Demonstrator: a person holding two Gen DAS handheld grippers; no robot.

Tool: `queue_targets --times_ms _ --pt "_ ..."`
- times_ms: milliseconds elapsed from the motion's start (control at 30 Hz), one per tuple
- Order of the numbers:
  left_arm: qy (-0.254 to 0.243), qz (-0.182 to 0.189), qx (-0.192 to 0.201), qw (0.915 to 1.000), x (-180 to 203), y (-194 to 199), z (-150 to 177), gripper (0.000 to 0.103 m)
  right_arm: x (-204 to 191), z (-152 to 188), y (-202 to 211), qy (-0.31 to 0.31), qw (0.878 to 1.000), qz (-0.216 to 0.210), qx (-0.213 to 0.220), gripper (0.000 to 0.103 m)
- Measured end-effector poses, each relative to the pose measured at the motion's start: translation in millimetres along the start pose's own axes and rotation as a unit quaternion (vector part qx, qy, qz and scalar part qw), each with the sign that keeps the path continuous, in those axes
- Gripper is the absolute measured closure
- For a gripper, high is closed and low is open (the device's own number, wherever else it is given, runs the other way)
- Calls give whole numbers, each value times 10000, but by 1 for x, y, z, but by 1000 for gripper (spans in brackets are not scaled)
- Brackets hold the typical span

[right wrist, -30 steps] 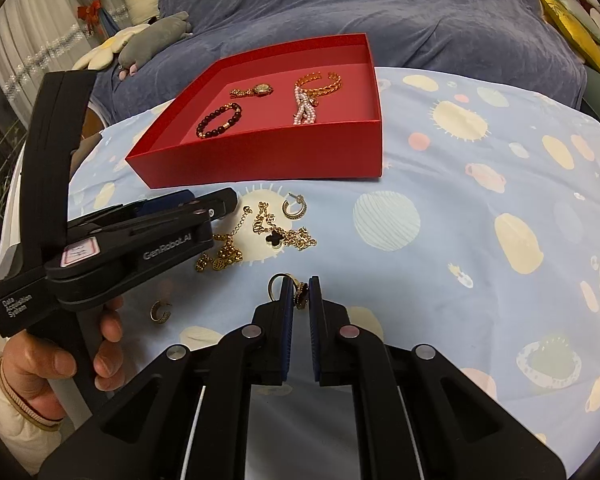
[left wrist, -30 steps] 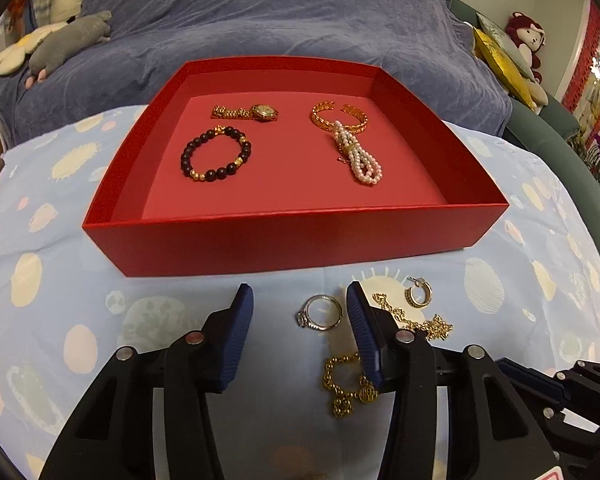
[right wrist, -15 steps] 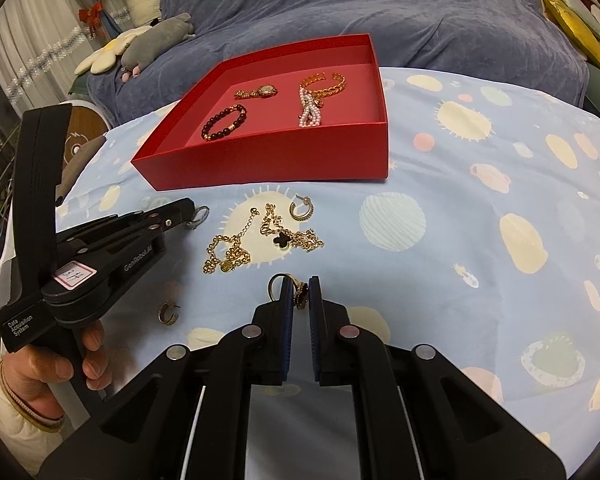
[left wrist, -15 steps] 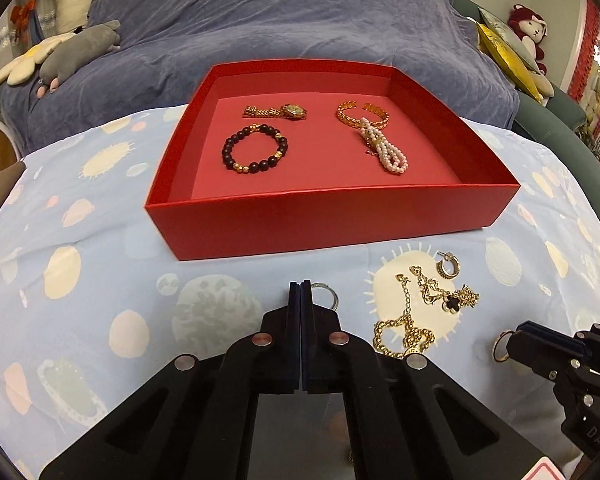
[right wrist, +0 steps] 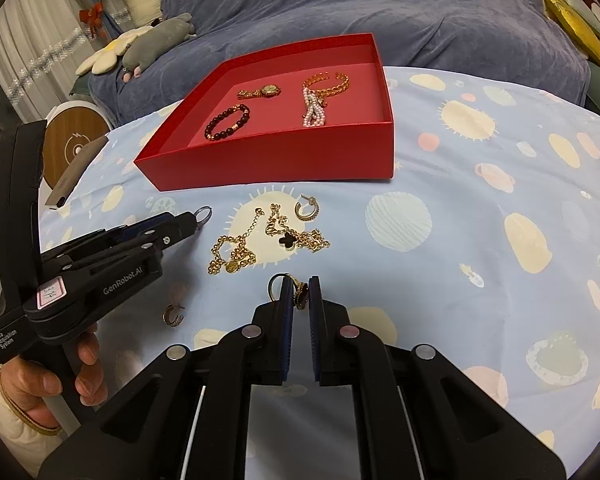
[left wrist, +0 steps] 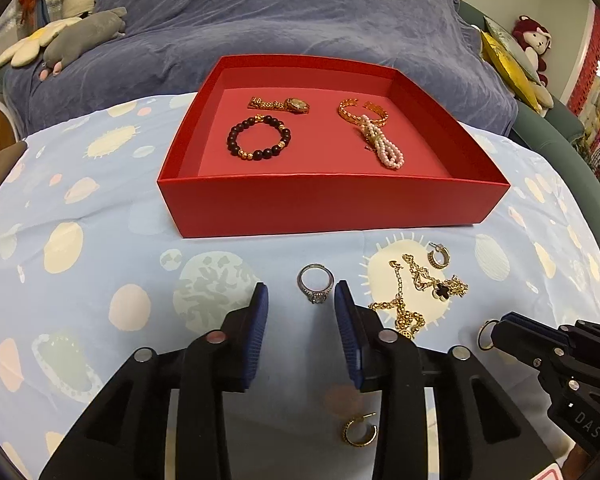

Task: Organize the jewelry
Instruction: 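Grasp the silver ring with the left tool while the right tool holds the gold ring, then carry both rings into the red box and open both tools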

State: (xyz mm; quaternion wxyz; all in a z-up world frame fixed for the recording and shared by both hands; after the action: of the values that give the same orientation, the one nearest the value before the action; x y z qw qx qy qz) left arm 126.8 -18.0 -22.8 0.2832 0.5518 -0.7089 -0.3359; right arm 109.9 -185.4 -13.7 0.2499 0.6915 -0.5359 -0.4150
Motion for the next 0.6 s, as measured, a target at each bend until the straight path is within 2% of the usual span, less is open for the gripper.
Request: queue_targets --times_ms 167,200,267,367,600 --pt "-177 -103 -8 9998 5 -7 -1 72 0 0 -1 14 10000 1 -15 96" --pt "-188 -138 -3 9997 4 -8 -3 80 -1 1 -2 17 10000 1 -18 96" --pt "-203 -168 -1 9997 4 -10 -5 90 -1 1 -2 17 10000 1 -22 96" --pt "-236 -155 5 9996 5 -10 -6 95 -1 1 -2 17 10000 3 -16 96" --pt "-172 -44 -4 9998 -1 -1 -3 97 -2 0 -1 8 10000 -23 -4 96"
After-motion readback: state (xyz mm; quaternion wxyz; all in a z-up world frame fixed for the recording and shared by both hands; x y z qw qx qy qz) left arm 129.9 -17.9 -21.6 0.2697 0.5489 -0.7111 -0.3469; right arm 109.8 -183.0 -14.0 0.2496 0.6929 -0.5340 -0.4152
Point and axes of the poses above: each gripper's, at about its wrist camera, not at the fingertips, and y roughly against the way its jaws point, x to its right, z to its underside, the point moved 1 cm from there along -y, roughly the way its jaws point, and after that the axes turned 8 degrees about -y, right-handed, at the moved point
